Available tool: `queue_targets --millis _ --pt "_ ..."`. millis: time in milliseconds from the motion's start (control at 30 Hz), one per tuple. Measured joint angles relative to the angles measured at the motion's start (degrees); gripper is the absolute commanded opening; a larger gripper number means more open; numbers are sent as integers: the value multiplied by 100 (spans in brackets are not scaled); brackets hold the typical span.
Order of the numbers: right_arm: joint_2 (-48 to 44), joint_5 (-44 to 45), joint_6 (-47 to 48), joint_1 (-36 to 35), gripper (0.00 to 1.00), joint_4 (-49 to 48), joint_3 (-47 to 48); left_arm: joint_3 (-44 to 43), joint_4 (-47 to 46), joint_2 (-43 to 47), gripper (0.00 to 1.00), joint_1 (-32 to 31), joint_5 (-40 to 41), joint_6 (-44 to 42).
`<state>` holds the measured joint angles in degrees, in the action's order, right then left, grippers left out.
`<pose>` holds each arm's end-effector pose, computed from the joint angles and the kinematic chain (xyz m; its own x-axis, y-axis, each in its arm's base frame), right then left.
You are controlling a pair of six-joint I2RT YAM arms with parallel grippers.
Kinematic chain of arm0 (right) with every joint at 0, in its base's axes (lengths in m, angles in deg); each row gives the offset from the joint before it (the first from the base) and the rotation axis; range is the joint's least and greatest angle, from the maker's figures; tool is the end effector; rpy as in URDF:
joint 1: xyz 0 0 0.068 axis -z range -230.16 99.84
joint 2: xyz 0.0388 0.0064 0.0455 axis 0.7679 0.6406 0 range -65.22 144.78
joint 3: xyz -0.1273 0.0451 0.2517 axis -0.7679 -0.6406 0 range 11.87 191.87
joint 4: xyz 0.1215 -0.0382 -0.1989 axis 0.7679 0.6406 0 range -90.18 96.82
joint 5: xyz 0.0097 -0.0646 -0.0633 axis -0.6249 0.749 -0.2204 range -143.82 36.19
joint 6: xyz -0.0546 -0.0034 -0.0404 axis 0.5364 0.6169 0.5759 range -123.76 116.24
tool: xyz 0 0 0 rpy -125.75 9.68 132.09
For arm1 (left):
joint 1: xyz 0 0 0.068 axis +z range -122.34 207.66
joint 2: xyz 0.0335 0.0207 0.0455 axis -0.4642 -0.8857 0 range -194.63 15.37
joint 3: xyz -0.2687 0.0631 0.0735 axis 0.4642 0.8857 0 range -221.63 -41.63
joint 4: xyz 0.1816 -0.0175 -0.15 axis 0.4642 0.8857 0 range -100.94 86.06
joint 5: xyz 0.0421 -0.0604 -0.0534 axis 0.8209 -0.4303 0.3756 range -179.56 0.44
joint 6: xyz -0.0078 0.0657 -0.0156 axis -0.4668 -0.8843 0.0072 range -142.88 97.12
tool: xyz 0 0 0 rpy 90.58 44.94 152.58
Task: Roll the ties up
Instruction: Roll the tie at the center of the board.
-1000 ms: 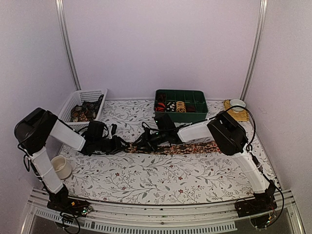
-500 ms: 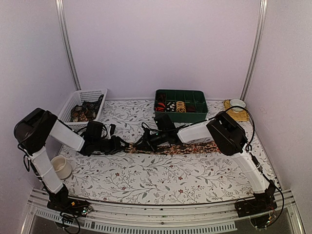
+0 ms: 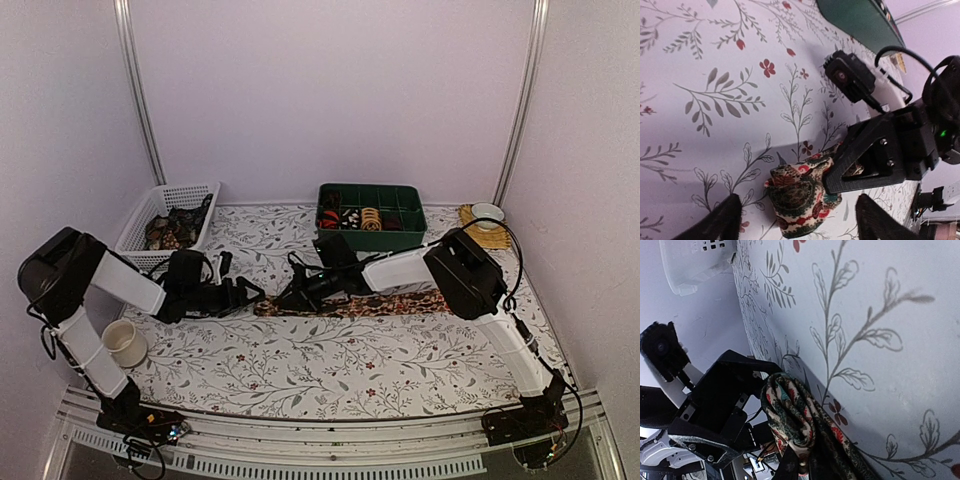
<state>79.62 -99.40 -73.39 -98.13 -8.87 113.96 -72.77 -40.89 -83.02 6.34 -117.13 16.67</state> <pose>0.3328 0.4274 0.1065 -0.9893 -0.1177 0.0865 0.0325 0.4001 0.9159 0.2679 -0.1318 0.1359 -0.8589 -0.2706 -0.4348 0.1536 0.6738 -0.7228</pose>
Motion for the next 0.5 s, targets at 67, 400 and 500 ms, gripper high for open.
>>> queue_targets --millis 67,400,500 --pt "0 -20 111 2 6 107 35 168 -26 295 98 11 133 -262" --pt "0 -431 728 85 6 782 201 1167 -1193 1126 99 -9 313 -1934" --pt "2 -636 918 111 6 1084 339 1172 -1486 938 95 -59 125 -2378"
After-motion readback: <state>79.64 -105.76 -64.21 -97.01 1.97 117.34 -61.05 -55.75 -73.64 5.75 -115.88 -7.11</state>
